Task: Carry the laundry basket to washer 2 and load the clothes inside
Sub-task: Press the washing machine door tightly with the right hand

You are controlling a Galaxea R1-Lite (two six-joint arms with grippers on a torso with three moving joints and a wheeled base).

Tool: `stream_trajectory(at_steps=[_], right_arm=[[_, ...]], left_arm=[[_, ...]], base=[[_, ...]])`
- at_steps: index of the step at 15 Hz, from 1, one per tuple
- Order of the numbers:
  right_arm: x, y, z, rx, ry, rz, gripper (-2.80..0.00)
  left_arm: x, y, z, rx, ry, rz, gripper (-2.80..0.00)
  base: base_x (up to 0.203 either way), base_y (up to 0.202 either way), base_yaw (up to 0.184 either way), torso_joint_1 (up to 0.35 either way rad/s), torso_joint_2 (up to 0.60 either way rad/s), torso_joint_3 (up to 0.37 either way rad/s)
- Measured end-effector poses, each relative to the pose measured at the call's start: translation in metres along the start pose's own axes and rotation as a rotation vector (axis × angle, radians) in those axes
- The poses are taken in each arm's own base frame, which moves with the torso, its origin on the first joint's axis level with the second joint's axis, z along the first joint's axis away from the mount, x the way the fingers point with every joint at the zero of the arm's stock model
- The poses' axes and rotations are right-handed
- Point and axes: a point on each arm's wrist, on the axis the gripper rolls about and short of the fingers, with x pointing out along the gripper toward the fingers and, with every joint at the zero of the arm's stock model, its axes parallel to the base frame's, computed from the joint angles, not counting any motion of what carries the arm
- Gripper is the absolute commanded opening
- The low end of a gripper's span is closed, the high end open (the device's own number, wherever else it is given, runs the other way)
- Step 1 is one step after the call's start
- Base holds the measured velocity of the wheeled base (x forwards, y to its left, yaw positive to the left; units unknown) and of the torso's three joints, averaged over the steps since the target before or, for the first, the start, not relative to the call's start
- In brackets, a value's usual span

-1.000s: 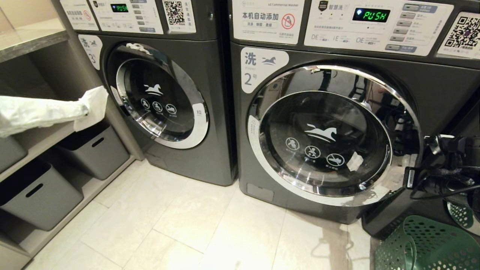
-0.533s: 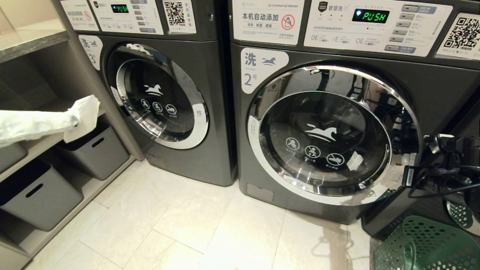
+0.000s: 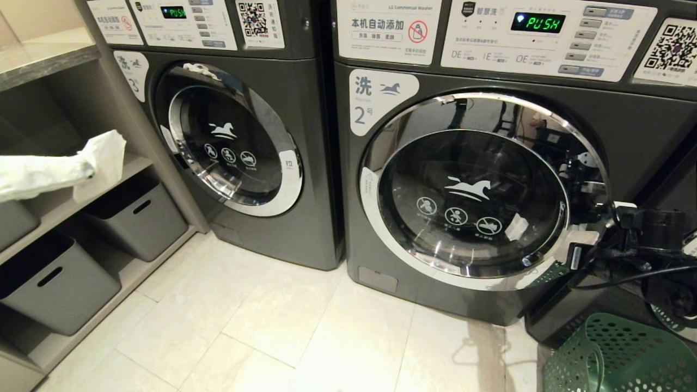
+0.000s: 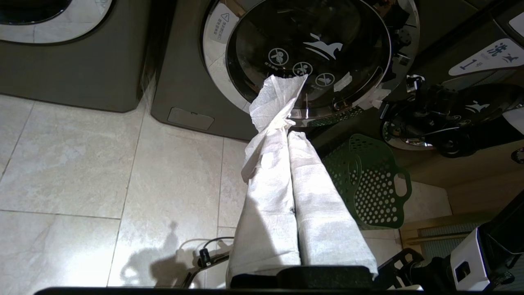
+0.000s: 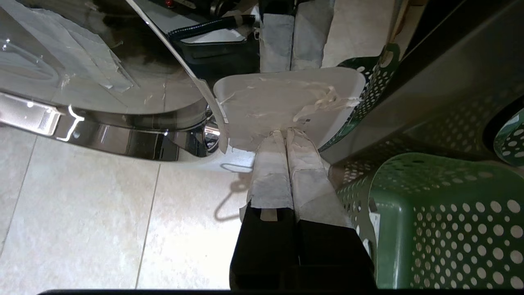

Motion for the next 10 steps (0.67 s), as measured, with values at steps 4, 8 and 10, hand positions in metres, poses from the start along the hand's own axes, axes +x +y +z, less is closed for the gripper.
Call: stream_trajectory(at_steps=[4,8,10], right_arm=[[0.021,-0.001,0.000,0.012,-0.068,-0.024,-2.80],[0.038,-0.007,0.006,0.030,-0.103,-0.047,-2.80],[0.046,-0.009,0.012,0.038,-0.131,-0.051,-2.80]], left_arm=[[-0.003,0.000,0.000,0.001,-0.007,0.002,-2.80],[-0.001,0.000,0.000,0.001,-0.004,0.002,-2.80],[0.000,0.000,0.000,0.000,-0.002,0.003,-2.80]], base=[[0.000,0.000,0.000,0.000,0.00,0.000],[0.000,0.000,0.000,0.000,0.00,0.000],[0.000,0.000,0.000,0.000,0.00,0.000]])
